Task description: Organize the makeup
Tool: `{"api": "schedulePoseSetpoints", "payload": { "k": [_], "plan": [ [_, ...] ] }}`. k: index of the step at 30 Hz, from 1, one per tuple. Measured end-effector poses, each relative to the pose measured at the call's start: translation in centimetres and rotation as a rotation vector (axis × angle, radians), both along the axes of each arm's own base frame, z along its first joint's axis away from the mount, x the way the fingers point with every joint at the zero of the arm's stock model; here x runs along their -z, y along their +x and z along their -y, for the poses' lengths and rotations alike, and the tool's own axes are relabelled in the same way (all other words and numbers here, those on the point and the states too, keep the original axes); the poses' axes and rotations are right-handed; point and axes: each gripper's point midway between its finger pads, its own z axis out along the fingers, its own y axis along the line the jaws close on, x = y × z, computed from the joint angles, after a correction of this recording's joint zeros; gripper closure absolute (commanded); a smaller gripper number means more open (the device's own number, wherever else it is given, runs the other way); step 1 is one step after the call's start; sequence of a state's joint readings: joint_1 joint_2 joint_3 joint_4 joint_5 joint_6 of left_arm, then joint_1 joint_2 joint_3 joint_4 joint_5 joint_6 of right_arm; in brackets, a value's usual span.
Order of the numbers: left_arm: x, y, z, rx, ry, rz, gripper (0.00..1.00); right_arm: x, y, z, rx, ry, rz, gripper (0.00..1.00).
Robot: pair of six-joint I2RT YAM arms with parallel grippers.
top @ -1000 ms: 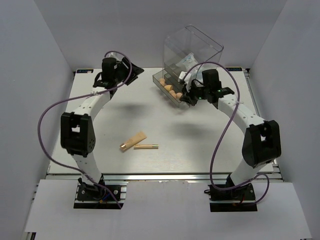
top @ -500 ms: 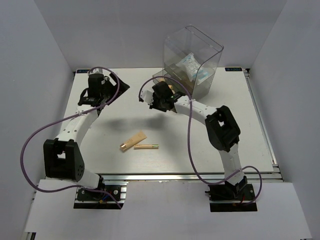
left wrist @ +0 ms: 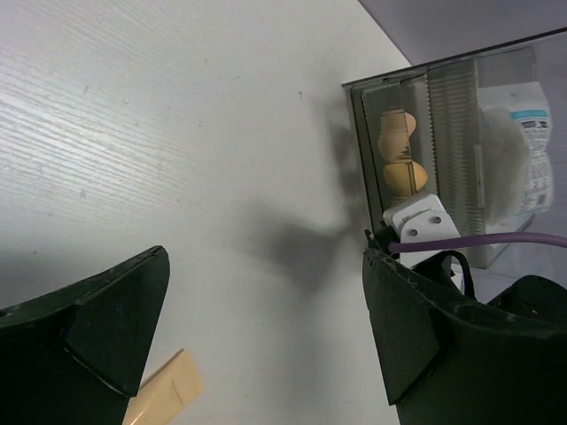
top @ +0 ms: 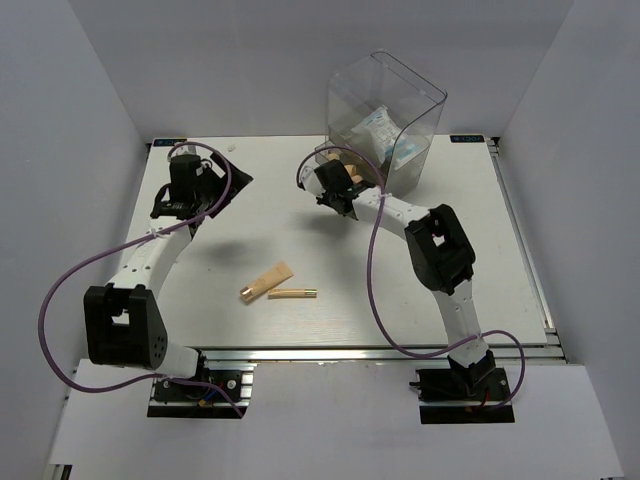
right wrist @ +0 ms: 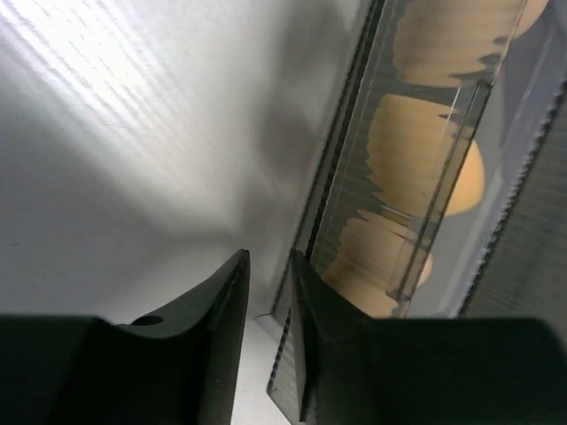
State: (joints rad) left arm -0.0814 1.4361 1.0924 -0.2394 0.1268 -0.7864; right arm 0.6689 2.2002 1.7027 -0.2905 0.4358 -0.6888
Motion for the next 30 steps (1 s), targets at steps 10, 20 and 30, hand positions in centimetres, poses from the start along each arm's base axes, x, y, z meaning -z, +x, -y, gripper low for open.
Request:
{"api": "schedulePoseSetpoints", "payload": {
  "k": [10,20,30],
  "plan": [
    [0.3,1.2,2.4,0.063,-0.116,0.035,0.02,-2.1,2.4,1.6,0.044,0.007,0.066,0.38],
    [3.6,1.9,6.5,0.156,-0.171,-0.024,0.03,-2.1,2.7,2.1,0.052,0.01,0.064,0.21],
    [5.2,4.1,10.8,0.248,-0.252,-0.032,0.72,-3.0,0.0,0.3,-0.082,0.15,-0.057,0.91]
  ]
}}
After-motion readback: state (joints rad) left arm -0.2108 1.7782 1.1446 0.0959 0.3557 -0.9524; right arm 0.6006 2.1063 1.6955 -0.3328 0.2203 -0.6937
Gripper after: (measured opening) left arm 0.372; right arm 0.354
